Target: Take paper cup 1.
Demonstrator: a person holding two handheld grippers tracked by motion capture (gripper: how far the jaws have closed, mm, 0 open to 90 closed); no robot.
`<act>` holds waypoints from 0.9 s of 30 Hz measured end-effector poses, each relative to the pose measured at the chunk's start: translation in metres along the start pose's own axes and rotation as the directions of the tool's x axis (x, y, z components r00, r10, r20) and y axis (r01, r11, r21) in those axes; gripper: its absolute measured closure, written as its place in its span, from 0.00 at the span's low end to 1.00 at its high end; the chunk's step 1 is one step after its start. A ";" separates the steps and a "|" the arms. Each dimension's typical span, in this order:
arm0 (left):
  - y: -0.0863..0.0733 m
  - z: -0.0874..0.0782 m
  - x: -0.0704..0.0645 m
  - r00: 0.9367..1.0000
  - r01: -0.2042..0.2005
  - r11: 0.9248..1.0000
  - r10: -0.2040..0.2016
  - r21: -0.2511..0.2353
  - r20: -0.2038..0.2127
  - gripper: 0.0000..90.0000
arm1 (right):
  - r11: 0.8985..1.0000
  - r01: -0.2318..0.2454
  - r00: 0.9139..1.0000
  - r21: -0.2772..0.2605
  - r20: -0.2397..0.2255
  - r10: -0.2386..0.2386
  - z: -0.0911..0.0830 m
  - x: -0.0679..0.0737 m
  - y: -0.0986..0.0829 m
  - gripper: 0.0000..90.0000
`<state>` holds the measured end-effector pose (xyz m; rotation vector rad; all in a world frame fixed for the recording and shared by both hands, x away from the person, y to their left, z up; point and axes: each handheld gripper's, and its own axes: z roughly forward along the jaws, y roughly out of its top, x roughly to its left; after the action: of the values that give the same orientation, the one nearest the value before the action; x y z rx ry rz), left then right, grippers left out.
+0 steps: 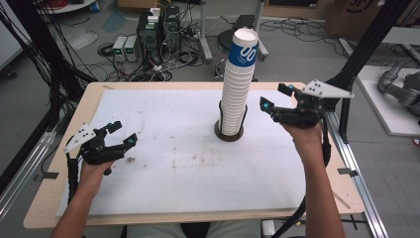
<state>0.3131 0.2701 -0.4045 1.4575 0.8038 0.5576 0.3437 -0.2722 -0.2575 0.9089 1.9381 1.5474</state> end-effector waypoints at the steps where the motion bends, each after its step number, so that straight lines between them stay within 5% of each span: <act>1: 0.000 0.000 0.000 1.000 0.000 1.000 0.000 -0.002 -0.001 0.19 | 1.000 -0.002 1.000 -0.005 -0.011 0.002 0.003 -0.002 0.008 0.20; 12: -0.002 -0.001 -0.001 1.000 0.006 1.000 -0.006 0.004 0.010 0.19 | 0.999 0.004 0.999 0.042 -0.054 -0.002 0.031 -0.014 0.062 0.20; 27: -0.003 0.001 -0.001 1.000 0.012 1.000 -0.012 0.007 0.016 0.19 | 0.995 0.056 0.998 0.085 -0.018 -0.055 0.063 -0.013 0.114 0.20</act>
<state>0.3131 0.2684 -0.4077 1.4613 0.8018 0.5335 0.4203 -0.2262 -0.1619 0.8724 2.0368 1.4545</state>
